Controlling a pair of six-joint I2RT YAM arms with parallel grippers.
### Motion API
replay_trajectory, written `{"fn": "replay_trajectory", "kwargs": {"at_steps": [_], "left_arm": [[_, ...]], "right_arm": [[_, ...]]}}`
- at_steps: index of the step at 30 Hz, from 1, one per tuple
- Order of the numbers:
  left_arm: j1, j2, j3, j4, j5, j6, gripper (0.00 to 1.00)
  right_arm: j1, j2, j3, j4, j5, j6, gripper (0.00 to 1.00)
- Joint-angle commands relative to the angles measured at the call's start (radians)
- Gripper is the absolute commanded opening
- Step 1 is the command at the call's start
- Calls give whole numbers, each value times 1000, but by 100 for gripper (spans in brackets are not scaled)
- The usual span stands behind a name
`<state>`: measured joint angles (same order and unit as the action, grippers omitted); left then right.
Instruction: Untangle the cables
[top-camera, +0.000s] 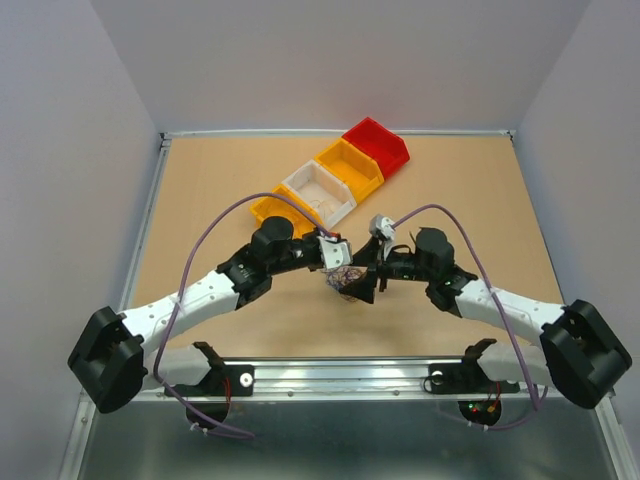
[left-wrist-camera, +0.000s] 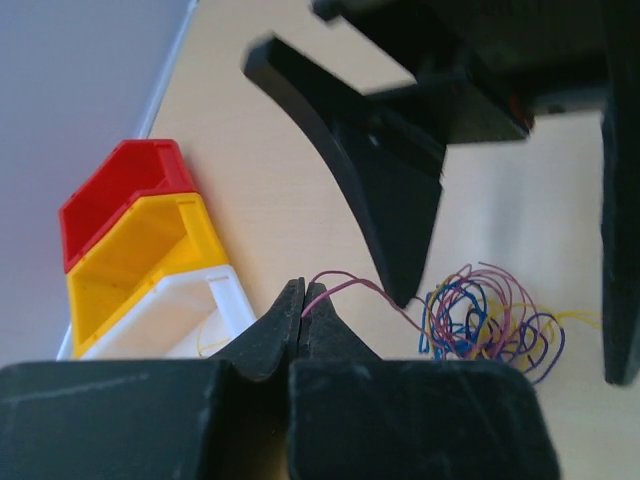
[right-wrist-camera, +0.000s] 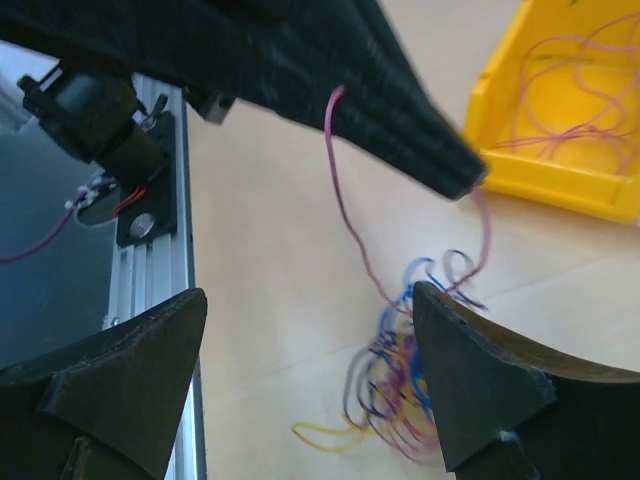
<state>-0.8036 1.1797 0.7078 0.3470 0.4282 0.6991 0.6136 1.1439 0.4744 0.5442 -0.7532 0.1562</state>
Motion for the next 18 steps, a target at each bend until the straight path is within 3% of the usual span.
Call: {"fn": "replay_trajectory", "kwargs": {"at_steps": [1,5,8,10,12,18], "left_arm": [[0,-58,47,14,-46,-55,0],[-3,-61,123,-8,-77,-92,0],[-6,-42,249,-92,-60,-101,0],[-8,-25,359,-144,-124,-99,0],[-8,-9,491,-177,-255,-102,0],[-5,37,829,-265,-460,-165,0]], "right_arm": [[67,110,107,100,-5,-73,88],[116,244,187,115,118,-87,82],[123,335,234,164,173,-72,65],[123,370,253,177,190,-70,55],[123,395,259,180,175,-73,53],[124,384,244,151,248,-70,44]]}}
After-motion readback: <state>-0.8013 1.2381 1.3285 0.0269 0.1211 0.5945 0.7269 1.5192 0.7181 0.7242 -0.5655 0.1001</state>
